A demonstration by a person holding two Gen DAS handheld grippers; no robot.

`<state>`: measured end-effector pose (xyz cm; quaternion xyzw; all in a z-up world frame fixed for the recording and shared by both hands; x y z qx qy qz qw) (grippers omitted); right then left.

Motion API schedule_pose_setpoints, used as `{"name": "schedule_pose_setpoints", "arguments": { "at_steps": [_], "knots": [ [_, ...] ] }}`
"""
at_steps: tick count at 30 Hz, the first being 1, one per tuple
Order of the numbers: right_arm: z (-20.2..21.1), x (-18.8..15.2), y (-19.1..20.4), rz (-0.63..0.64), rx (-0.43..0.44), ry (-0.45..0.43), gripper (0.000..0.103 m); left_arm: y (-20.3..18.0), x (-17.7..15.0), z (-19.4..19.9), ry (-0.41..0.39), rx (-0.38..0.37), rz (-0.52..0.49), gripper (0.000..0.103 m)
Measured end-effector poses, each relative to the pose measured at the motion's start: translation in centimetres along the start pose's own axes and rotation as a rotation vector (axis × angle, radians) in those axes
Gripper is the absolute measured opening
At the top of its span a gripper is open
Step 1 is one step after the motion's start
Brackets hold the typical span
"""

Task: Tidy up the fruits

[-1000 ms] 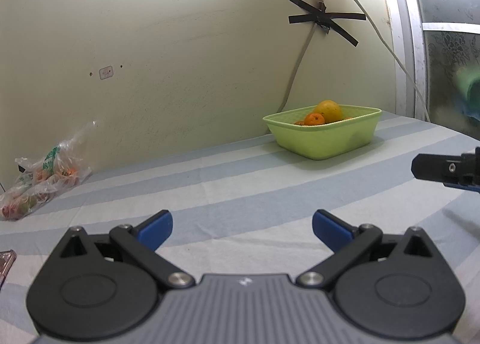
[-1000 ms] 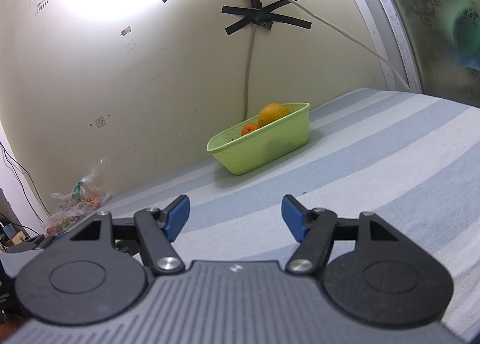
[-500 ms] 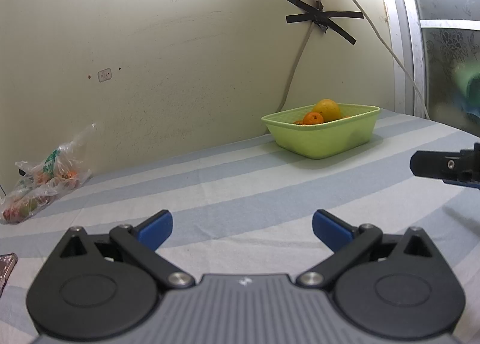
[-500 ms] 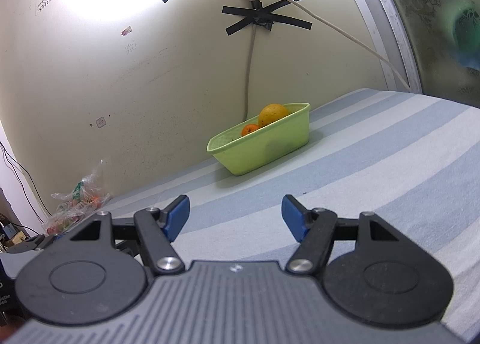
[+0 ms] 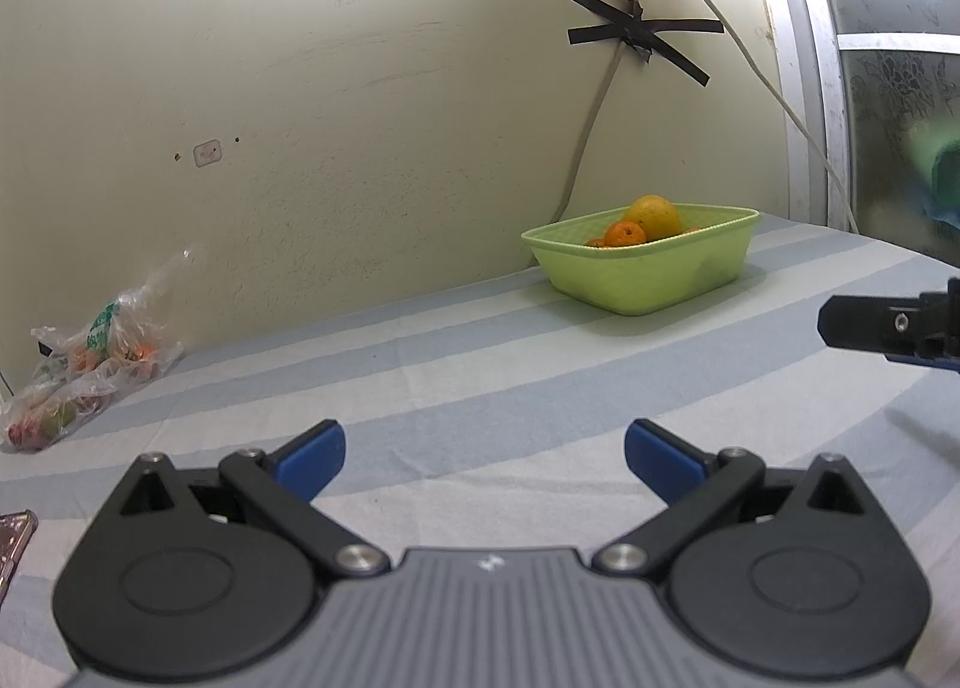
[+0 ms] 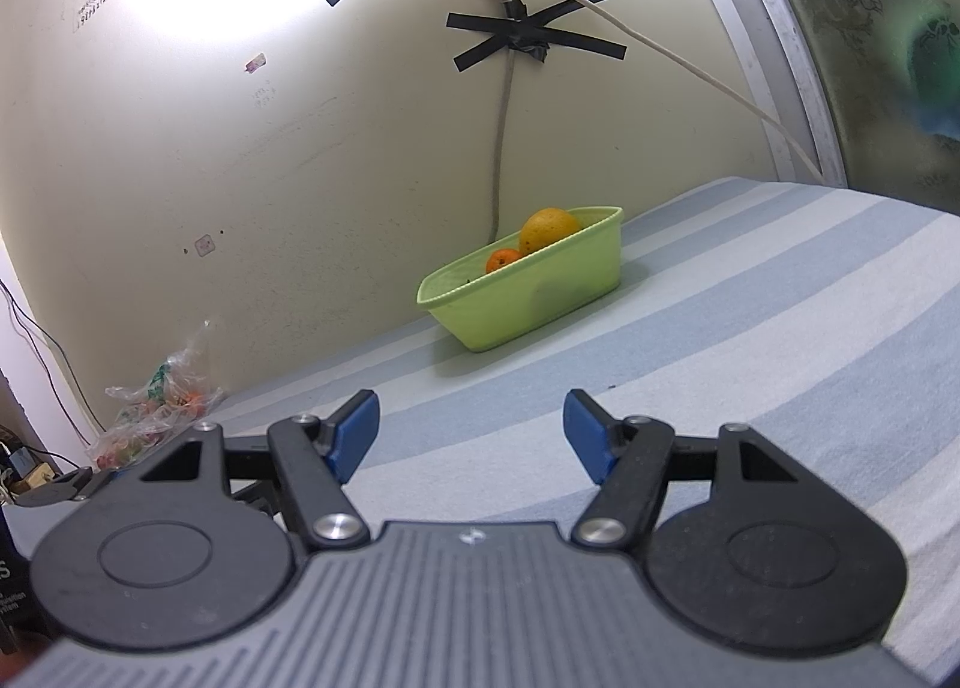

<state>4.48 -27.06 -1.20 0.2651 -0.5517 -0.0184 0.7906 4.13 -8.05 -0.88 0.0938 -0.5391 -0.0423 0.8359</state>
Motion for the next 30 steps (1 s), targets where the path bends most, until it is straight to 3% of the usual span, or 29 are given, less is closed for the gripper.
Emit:
{"name": "schedule_pose_setpoints", "arguments": {
  "at_steps": [30],
  "knots": [
    [0.05, 0.01, -0.2, -0.005, 0.016, -0.004, 0.07, -0.38, 0.15, 0.13, 0.008, 0.01, -0.023, 0.103]
  ]
}}
Point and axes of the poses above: each gripper's, at about its wrist camera, not at the fingertips, and z roughly against the way its jaws point, y to its left, x to its top, the point moved 6 cm from there along -z, roughly the way its jaws point, and after that the axes turned 3 degrees about -y, right-handed, at the moved point
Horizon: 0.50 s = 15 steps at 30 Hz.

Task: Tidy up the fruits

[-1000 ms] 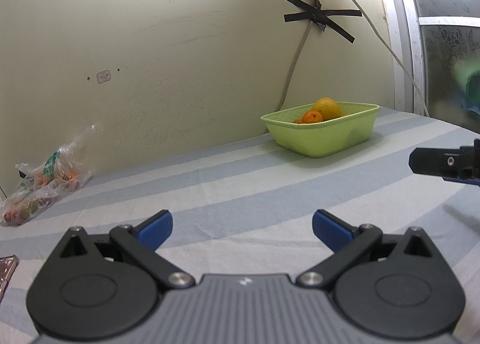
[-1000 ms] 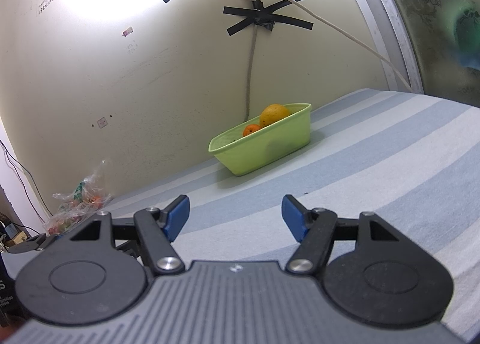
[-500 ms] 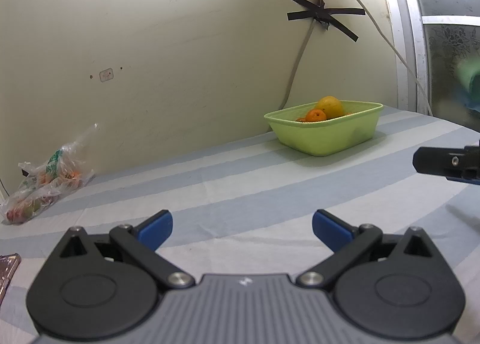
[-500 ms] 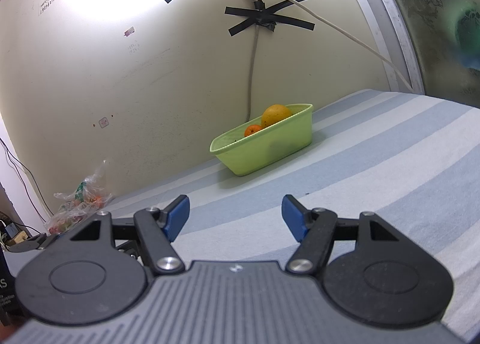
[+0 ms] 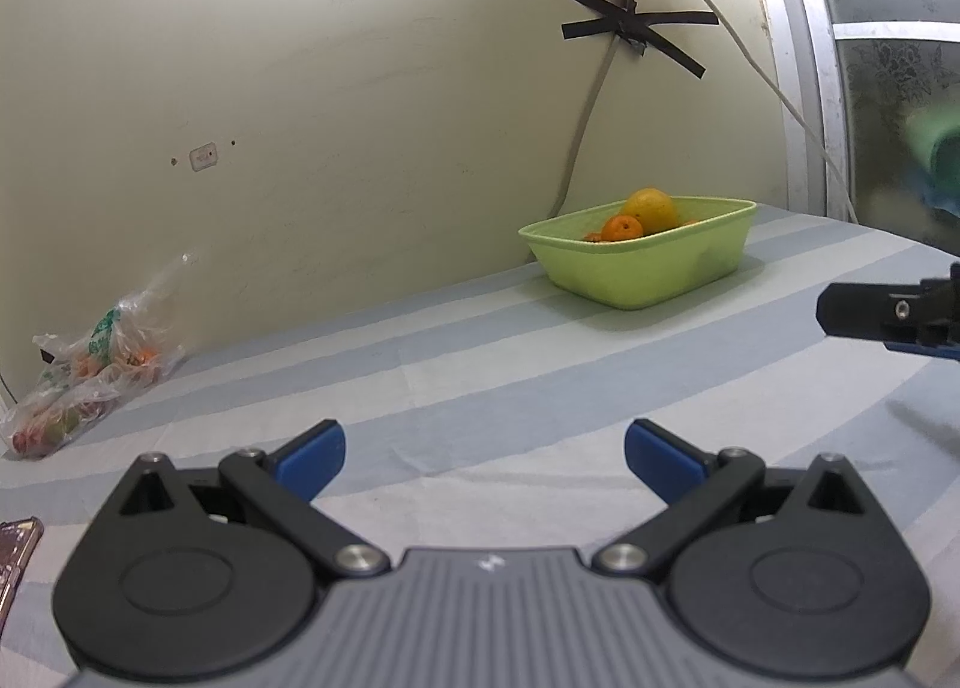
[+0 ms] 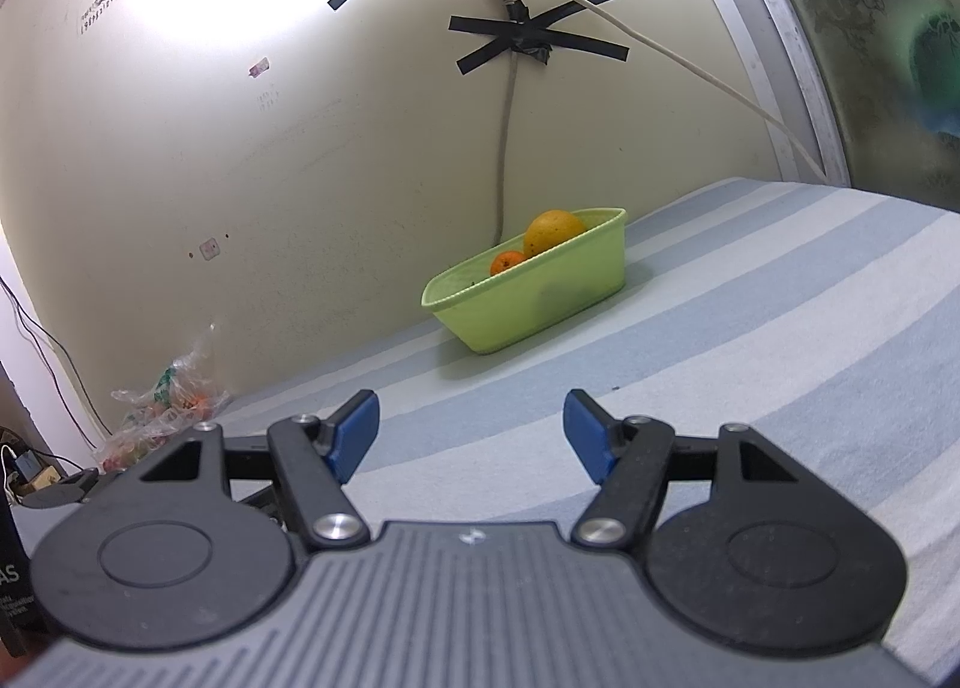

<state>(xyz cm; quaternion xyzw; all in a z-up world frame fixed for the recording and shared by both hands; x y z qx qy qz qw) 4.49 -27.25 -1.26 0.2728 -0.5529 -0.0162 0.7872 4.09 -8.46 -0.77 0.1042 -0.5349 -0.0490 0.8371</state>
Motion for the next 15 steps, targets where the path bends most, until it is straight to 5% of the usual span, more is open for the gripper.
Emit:
{"name": "schedule_pose_setpoints", "arguments": {
  "at_steps": [5, 9, 15],
  "knots": [
    [-0.1, 0.0, 0.1, -0.003, 0.007, -0.001, 0.07, -0.2, -0.3, 0.2, 0.046, -0.039, 0.023, 0.103],
    [0.0, 0.1, 0.0, -0.007, 0.011, -0.003, 0.07, -0.8, -1.0, 0.5, 0.087, 0.027, -0.031, 0.103],
    [0.0, 0.1, 0.0, -0.011, 0.019, -0.004, 0.07, -1.0, -1.0, 1.1, 0.106, 0.013, -0.025, 0.103]
  ]
}}
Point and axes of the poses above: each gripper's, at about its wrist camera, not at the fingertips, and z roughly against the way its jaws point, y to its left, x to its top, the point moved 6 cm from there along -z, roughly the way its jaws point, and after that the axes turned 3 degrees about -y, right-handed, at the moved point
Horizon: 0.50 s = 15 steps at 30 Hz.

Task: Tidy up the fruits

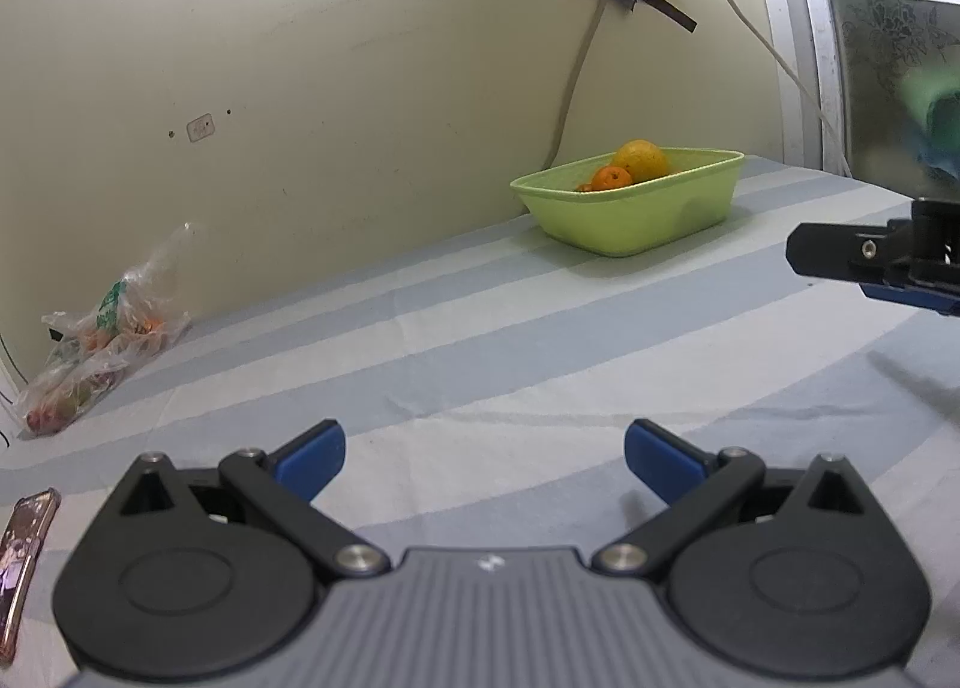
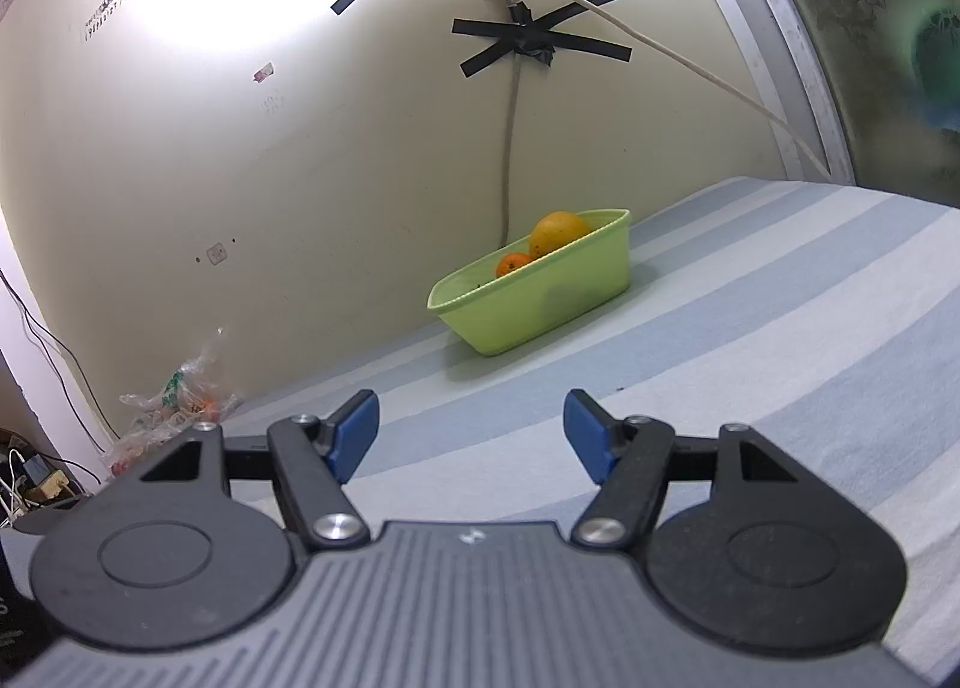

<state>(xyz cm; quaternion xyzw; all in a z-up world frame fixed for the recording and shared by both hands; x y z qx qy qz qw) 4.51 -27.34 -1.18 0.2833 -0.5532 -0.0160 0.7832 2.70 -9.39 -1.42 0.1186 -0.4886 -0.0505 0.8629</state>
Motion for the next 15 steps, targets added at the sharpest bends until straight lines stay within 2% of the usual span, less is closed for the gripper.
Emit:
{"name": "schedule_pose_setpoints", "arguments": {
  "at_steps": [15],
  "knots": [
    [0.12, -0.04, -0.1, -0.001, 0.001, -0.002, 0.071, 0.26, 0.27, 0.3, 0.021, 0.01, 0.016, 0.103]
  ]
}}
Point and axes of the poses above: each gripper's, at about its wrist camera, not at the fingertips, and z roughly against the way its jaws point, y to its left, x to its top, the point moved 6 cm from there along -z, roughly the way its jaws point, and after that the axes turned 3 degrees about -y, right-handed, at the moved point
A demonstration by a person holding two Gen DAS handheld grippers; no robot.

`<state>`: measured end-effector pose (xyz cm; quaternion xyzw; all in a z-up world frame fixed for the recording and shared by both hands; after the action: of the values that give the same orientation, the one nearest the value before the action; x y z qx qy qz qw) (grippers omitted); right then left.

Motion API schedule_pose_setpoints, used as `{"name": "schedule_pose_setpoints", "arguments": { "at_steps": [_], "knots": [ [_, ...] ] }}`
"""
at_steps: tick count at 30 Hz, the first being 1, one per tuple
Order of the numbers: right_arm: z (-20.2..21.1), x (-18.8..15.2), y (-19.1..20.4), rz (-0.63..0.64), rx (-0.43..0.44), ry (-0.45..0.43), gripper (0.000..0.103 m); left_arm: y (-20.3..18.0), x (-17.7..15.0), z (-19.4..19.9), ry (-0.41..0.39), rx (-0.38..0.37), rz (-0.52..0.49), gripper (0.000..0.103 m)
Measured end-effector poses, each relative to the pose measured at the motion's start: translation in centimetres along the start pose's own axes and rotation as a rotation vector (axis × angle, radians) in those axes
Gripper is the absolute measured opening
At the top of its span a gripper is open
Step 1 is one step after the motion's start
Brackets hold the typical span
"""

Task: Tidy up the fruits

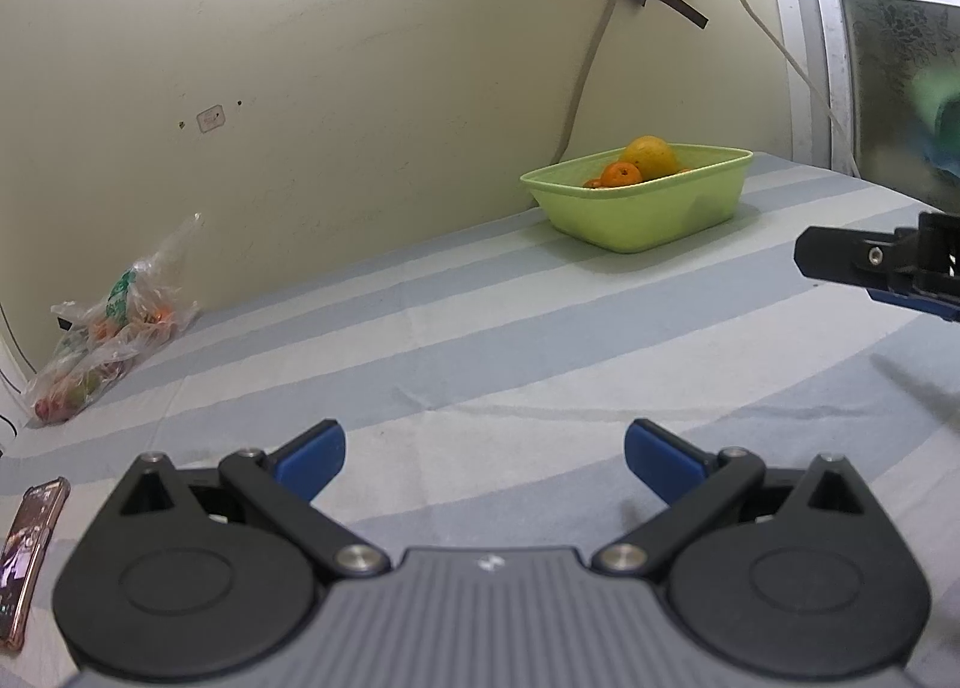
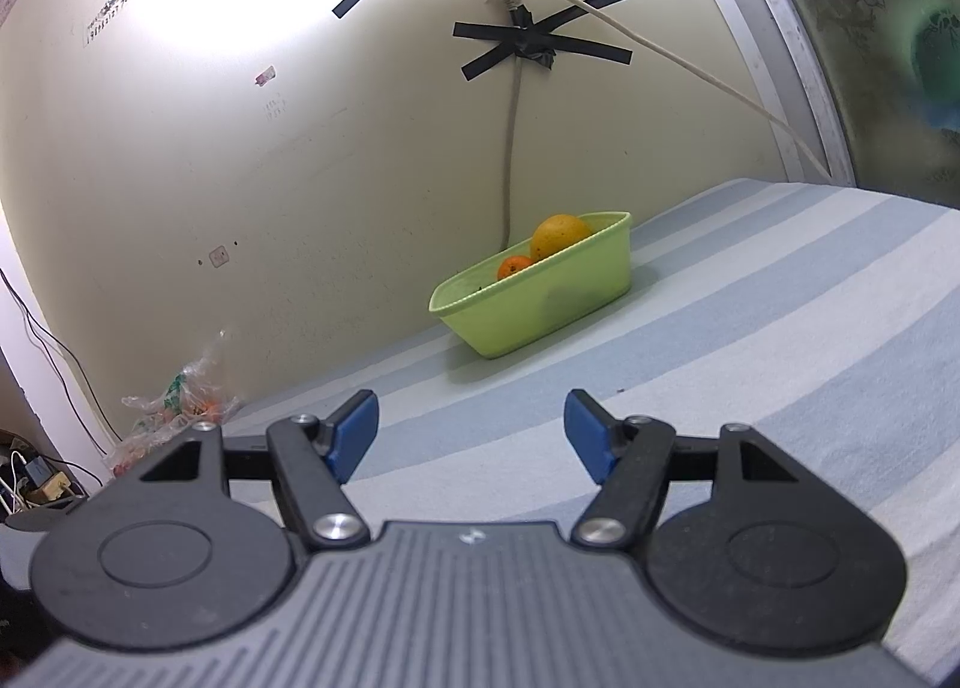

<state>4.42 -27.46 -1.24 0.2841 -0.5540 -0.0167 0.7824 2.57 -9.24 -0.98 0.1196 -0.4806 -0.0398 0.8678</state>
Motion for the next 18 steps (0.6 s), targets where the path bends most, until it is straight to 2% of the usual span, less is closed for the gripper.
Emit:
{"name": "schedule_pose_setpoints", "arguments": {
  "at_steps": [18],
  "knots": [
    [0.02, 0.01, -0.13, -0.001, 0.002, -0.001, 0.071, -0.04, -0.22, -0.18, 0.021, -0.007, 0.017, 0.103]
  ]
}}
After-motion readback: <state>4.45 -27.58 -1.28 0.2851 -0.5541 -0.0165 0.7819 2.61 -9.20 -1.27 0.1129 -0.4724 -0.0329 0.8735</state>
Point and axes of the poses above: each gripper's, at about its wrist camera, not at the fingertips, and z roughly against the way its jaws point, y to its left, x to its top, the point moved 6 cm from there along -z, roughly the way its jaws point, and after that the axes turned 3 degrees about -y, right-handed, at the moved point
